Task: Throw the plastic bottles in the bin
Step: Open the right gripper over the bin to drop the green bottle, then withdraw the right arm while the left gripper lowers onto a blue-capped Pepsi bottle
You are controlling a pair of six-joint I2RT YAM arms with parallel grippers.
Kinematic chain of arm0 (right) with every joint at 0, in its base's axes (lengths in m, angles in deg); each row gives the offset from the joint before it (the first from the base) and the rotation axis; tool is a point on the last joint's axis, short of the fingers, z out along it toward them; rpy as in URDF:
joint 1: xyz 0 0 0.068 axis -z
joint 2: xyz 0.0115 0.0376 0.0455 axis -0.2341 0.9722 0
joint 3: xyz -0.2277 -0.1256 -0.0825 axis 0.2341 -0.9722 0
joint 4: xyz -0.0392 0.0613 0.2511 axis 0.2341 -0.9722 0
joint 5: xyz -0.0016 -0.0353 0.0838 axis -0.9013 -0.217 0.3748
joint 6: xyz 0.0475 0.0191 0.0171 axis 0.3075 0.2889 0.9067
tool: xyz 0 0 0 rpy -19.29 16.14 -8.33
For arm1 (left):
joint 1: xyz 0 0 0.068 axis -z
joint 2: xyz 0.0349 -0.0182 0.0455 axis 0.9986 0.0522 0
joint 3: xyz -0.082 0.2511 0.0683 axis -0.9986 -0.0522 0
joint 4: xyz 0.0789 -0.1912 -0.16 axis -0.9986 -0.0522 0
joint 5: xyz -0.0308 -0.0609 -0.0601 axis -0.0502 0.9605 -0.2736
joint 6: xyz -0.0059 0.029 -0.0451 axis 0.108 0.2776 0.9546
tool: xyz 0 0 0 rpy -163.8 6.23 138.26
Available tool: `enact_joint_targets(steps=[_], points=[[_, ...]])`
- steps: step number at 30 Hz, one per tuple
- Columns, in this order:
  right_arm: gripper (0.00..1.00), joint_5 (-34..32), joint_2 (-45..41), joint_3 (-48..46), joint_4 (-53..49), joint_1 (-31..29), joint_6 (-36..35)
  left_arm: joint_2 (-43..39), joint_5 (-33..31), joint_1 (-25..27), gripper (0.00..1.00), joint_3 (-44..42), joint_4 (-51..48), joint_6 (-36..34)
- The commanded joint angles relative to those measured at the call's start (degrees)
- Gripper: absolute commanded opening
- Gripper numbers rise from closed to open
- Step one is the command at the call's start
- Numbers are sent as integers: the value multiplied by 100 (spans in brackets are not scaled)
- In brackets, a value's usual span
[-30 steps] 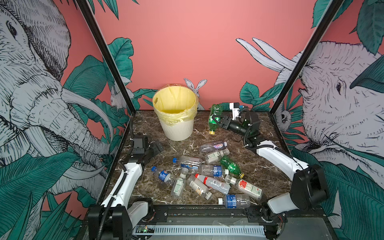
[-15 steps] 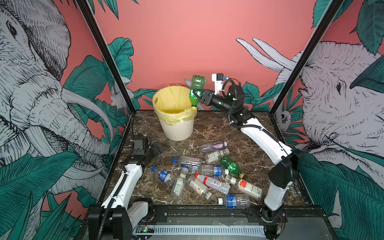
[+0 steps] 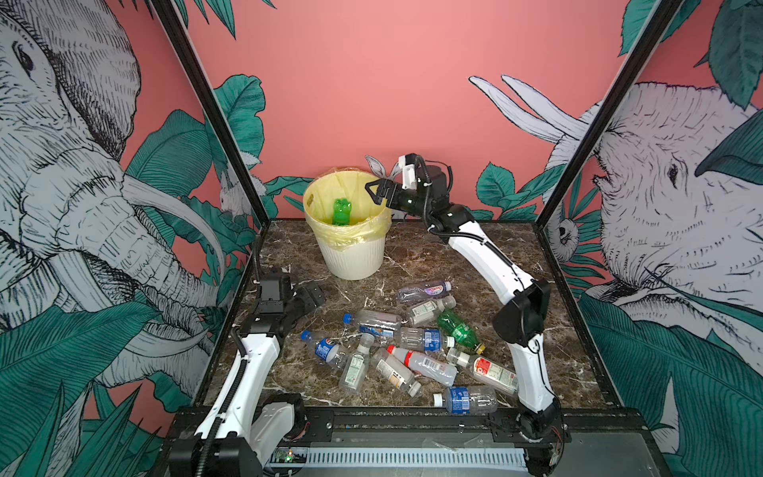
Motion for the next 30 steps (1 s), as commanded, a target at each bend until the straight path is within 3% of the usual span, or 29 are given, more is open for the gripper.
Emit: enact_joint_targets(steps=[1, 7, 11, 18, 25, 30], points=[[99, -99, -1083, -593, 327, -42, -282, -254, 39, -21, 99, 209, -486, 104], [99, -466, -2721, -2820, 169, -34, -633, -557, 45, -19, 100, 282, -1194, 320], [99, -569, -3444, -3706, -84, 117, -949, -825, -51, -12, 100, 224, -1604, 593], [99, -765, -3860, -4223, -725, 351, -1011, -1160, -680, 172, 100, 560, -2683, 1111], [99, -972, -4038, -4558, -1204, 430, -1034, -654, -1344, 1161, 100, 922, -3429, 1871], [99, -1196, -4280, -5272, -1032, 433, -910, -663, -1469, 1417, 99, 667, -3515, 2212]])
